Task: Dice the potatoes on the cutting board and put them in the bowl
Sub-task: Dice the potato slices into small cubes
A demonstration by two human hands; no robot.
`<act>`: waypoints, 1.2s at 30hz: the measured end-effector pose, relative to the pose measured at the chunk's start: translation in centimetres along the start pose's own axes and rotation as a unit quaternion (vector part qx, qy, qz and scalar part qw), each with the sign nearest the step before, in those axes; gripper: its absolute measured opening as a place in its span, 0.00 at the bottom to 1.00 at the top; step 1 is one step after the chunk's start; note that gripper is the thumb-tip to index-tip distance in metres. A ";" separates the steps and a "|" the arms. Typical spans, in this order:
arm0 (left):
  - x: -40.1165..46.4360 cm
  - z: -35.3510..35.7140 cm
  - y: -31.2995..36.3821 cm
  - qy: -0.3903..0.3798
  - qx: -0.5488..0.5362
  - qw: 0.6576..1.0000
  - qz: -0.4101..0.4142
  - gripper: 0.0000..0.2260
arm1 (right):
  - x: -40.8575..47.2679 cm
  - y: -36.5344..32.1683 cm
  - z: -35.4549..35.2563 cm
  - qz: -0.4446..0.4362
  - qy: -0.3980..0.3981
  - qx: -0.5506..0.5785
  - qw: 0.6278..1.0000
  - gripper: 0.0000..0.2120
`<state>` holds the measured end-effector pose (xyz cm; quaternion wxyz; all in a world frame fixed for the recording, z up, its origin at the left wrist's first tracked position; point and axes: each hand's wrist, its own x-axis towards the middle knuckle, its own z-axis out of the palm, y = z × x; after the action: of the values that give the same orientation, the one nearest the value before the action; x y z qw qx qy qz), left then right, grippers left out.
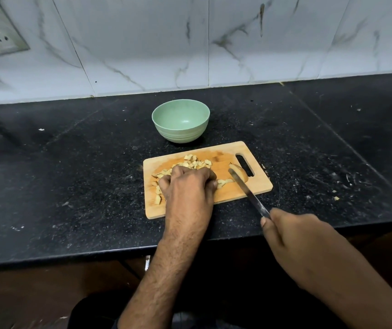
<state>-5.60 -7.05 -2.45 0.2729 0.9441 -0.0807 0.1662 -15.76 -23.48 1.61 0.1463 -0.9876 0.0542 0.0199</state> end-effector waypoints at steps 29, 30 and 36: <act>2.8 -0.7 0.5 -0.089 0.154 0.982 0.059 0.13 | -0.1 0.3 0.8 -0.011 -0.014 0.004 1.000 0.17; 2.9 -1.0 0.4 -0.098 0.159 0.979 0.083 0.14 | -0.2 0.3 0.7 -0.011 -0.015 0.005 1.000 0.17; 3.8 -1.4 -0.4 -0.108 0.188 0.966 0.140 0.09 | -0.5 -0.1 -0.1 0.000 0.020 -0.004 1.000 0.16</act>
<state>-2.34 -6.19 -0.19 0.0545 0.9700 -0.2088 0.1118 -16.28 -23.36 1.72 0.1416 -0.9883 0.0574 0.0001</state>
